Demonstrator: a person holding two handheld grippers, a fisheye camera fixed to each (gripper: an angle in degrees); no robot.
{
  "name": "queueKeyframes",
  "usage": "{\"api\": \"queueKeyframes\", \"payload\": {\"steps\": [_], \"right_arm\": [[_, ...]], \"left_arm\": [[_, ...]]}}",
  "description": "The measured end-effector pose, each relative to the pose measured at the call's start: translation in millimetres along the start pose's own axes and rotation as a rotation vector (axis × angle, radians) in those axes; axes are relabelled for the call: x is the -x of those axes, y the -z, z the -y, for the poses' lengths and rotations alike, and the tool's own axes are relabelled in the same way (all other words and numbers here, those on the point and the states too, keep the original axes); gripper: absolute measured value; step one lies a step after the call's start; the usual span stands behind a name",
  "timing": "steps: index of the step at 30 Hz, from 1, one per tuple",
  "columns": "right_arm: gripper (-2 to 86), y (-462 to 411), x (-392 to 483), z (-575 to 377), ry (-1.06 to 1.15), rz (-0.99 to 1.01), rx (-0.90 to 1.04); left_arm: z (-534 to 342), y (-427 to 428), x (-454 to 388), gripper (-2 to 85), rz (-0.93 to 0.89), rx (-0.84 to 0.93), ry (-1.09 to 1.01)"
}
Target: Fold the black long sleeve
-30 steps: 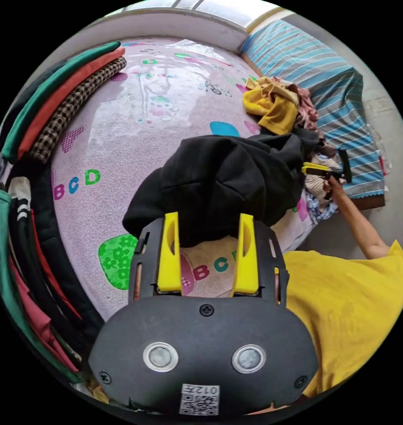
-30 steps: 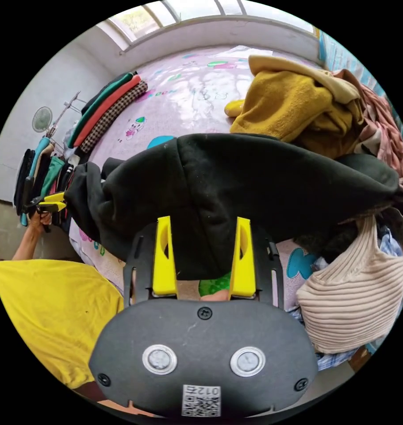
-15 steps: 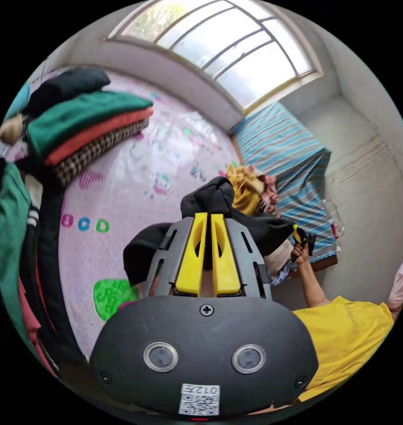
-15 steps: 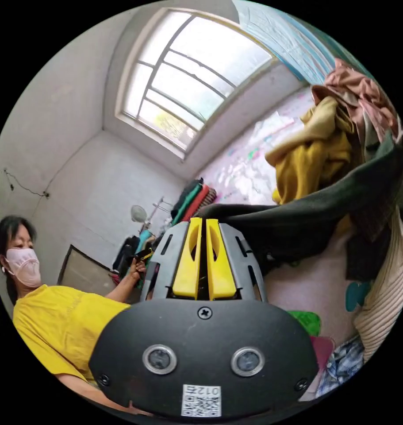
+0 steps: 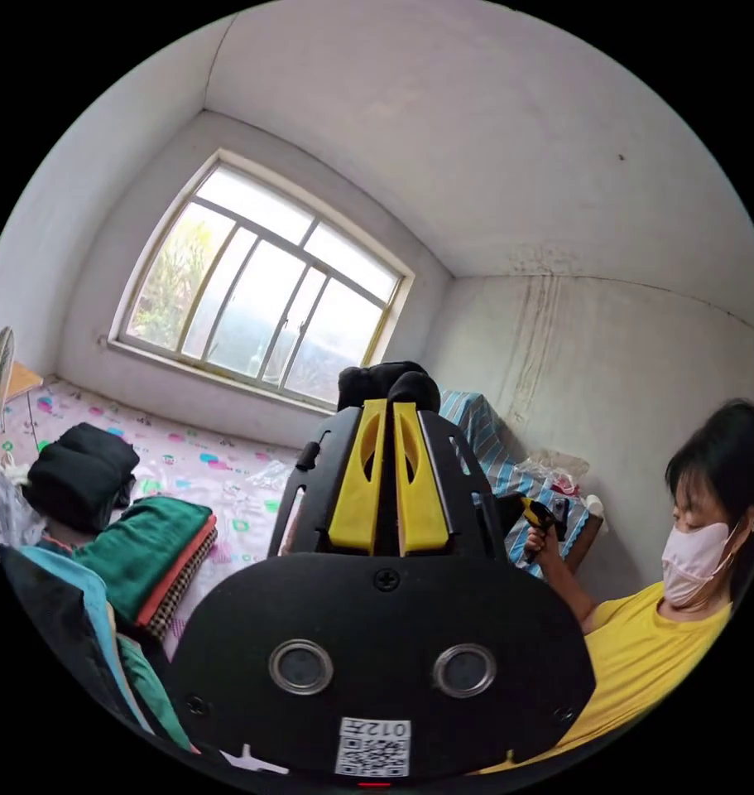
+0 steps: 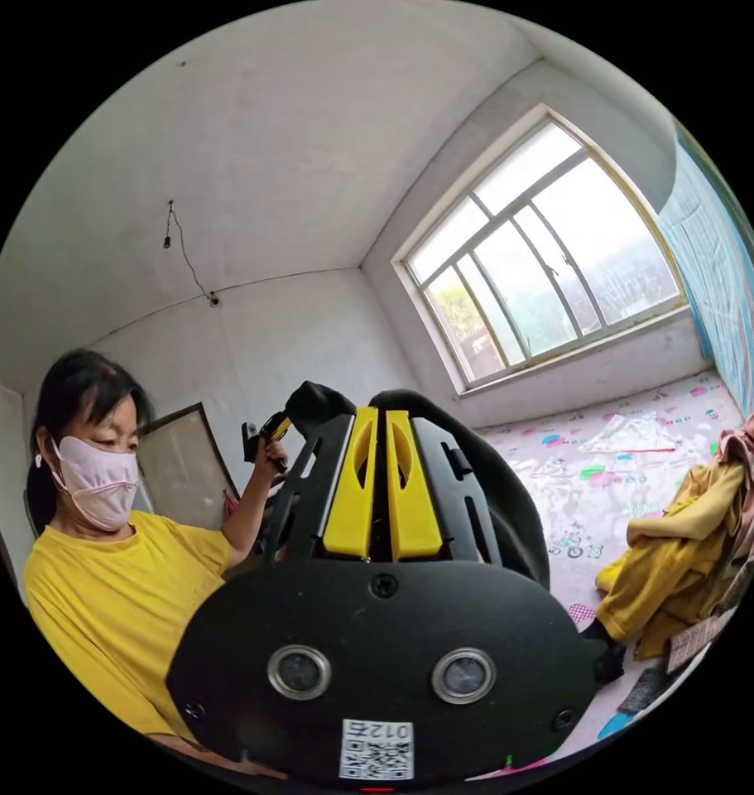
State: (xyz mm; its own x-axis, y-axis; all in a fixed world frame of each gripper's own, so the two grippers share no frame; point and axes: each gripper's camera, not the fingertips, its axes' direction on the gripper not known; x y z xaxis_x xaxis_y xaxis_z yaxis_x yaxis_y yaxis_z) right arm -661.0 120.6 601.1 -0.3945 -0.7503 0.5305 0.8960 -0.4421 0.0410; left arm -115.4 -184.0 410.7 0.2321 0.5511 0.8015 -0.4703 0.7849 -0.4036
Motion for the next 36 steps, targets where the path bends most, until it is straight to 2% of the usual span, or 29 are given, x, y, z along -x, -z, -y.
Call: {"api": "queueKeyframes", "payload": {"steps": [7,11,14,19,22,26,29,32,34,36], "right_arm": [[1.0,4.7,53.8,29.7,0.107,-0.015,-0.043],[1.0,-20.3,51.5,42.3,0.115,-0.060,-0.007],[1.1,-70.3,30.0,43.9,0.075,-0.019,0.083],[1.5,-213.5,-5.9,13.2,-0.047,0.141,0.236],[1.7,-301.2,9.9,-15.4,-0.056,0.287,0.365],[2.0,-373.8,49.2,-58.5,0.016,0.398,0.548],[2.1,-390.3,36.9,-96.9,-0.025,0.271,0.622],[2.1,-356.8,-38.1,-138.9,-0.192,-0.024,0.586],[2.1,-287.2,-122.8,-181.4,-0.444,-0.253,0.478],[2.0,-215.6,-181.6,-224.5,-0.676,-0.366,0.381]], "left_arm": [[66.9,33.5,-113.0,0.1,-0.119,-0.078,-0.227],[89.4,24.9,-169.3,0.1,-0.173,-0.043,-0.312],[100.5,-0.2,-216.0,0.1,-0.208,0.029,-0.371],[103.4,-85.9,-305.4,0.1,-0.319,0.176,-0.464],[96.2,-143.7,-354.9,0.0,-0.357,0.247,-0.500],[74.2,-215.2,-397.1,0.0,-0.336,0.327,-0.537],[45.3,-272.1,-404.8,0.0,-0.339,0.396,-0.534],[13.6,-328.1,-392.4,0.1,-0.307,0.485,-0.506],[-15.9,-378.8,-374.3,0.2,-0.229,0.571,-0.483],[-40.3,-422.5,-356.3,0.3,-0.179,0.645,-0.450]]}}
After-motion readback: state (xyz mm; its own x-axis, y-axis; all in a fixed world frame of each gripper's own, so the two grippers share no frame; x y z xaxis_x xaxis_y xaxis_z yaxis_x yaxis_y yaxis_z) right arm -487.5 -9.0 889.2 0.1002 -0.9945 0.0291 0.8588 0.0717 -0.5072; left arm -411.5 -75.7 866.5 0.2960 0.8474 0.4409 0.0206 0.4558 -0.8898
